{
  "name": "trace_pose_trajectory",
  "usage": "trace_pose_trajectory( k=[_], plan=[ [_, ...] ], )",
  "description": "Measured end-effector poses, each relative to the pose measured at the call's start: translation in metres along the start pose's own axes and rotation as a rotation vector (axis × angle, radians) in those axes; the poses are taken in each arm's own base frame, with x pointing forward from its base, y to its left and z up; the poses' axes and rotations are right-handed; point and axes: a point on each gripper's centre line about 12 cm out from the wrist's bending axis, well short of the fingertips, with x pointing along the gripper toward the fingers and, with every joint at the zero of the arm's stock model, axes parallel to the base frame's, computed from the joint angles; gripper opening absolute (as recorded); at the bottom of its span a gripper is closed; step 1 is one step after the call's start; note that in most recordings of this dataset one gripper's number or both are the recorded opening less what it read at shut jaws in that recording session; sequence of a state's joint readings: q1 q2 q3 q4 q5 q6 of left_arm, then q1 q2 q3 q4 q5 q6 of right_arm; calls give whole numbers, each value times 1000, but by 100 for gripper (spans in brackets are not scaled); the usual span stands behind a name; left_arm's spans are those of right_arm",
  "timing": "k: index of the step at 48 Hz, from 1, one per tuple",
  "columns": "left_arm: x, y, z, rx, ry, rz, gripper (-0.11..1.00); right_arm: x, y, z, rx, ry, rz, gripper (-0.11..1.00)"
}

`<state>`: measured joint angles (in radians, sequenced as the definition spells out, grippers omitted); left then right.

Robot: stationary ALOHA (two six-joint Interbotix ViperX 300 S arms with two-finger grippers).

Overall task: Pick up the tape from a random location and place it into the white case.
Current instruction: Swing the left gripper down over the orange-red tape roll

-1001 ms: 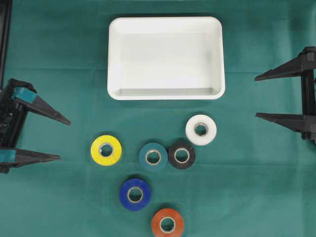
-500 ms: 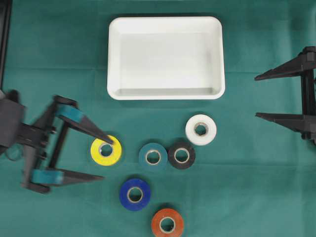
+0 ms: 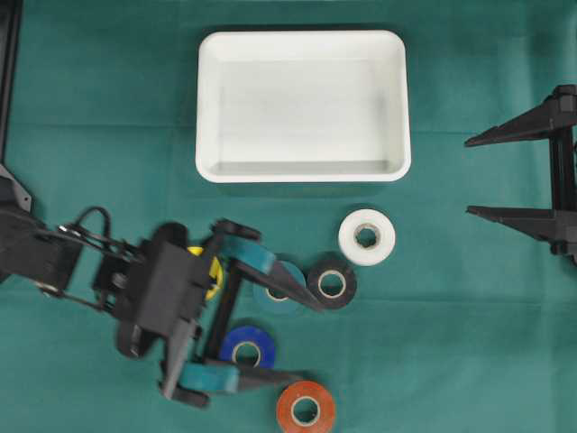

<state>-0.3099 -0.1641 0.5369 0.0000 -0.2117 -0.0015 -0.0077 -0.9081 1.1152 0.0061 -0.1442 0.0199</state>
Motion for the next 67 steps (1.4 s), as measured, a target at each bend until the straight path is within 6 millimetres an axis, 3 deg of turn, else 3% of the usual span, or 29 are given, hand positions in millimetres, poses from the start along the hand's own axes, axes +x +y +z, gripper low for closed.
trace_pose_trajectory(
  k=[8, 33, 55, 67],
  plan=[
    [14, -4, 7, 2, 15, -9, 98, 0, 0, 0, 0, 2, 0, 91],
    [21, -3, 2, -11, 104, -7, 98, 0, 0, 0, -2, -2, 0, 91],
    [59, -13, -14, -3, 496, -22, 98, 0, 0, 0, 0, 1, -2, 91],
    [68, -20, -14, -53, 682, -10, 98, 0, 0, 0, 0, 2, 0, 91]
  ],
)
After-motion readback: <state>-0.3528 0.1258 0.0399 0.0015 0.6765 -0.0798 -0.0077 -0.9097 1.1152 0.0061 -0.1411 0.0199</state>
